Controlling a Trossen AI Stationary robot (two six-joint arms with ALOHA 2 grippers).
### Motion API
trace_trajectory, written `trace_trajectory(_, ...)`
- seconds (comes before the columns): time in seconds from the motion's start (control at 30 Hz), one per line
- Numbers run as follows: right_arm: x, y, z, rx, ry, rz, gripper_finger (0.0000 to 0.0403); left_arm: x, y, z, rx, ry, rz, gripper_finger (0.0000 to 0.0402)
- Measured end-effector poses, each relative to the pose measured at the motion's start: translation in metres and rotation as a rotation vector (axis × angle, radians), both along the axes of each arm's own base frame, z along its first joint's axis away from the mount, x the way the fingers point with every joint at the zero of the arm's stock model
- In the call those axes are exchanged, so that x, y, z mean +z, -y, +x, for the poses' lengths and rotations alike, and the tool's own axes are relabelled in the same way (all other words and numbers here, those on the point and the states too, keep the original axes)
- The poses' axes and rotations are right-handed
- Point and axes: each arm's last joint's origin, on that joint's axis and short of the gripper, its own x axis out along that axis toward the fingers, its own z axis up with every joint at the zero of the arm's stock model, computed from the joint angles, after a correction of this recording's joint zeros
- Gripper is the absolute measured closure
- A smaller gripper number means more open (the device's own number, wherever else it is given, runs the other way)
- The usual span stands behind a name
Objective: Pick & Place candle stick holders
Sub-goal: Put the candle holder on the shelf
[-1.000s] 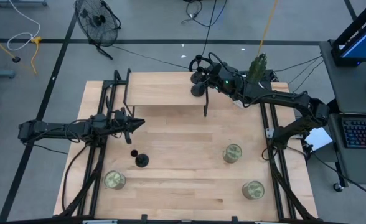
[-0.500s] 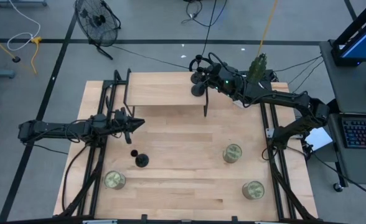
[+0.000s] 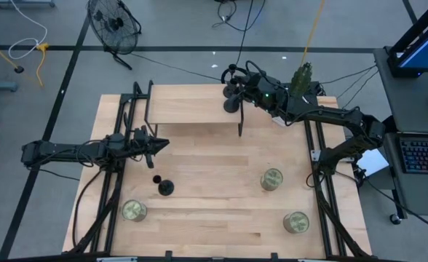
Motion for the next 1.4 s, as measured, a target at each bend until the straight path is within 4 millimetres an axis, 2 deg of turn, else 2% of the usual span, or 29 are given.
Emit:
trace_trajectory(0.37, 0.004, 0.0, 0.0, 0.002, 0.026, -0.03, 0.0185, 0.0, 0.0, 0.0, 0.0, 0.0, 0.0, 0.036)
trace_trajectory(0.9, 0.032, -0.003, 0.0, 0.009, 0.274, -0.177, 0.0181, 0.0, 0.0, 0.0, 0.0, 0.002, -0.007, 0.036)
trace_trajectory(1.17, 0.04, -0.013, -0.01, 0.025, 0.223, -0.181, 0.0193, 0.0, 0.0, 0.0, 0.001, 0.003, -0.009, 0.036)
trace_trajectory(1.4, 0.049, -0.034, -0.037, 0.07, 0.048, -0.124, 0.0197, 0.0, 0.0, 0.0, 0.006, 0.009, -0.03, 0.036)
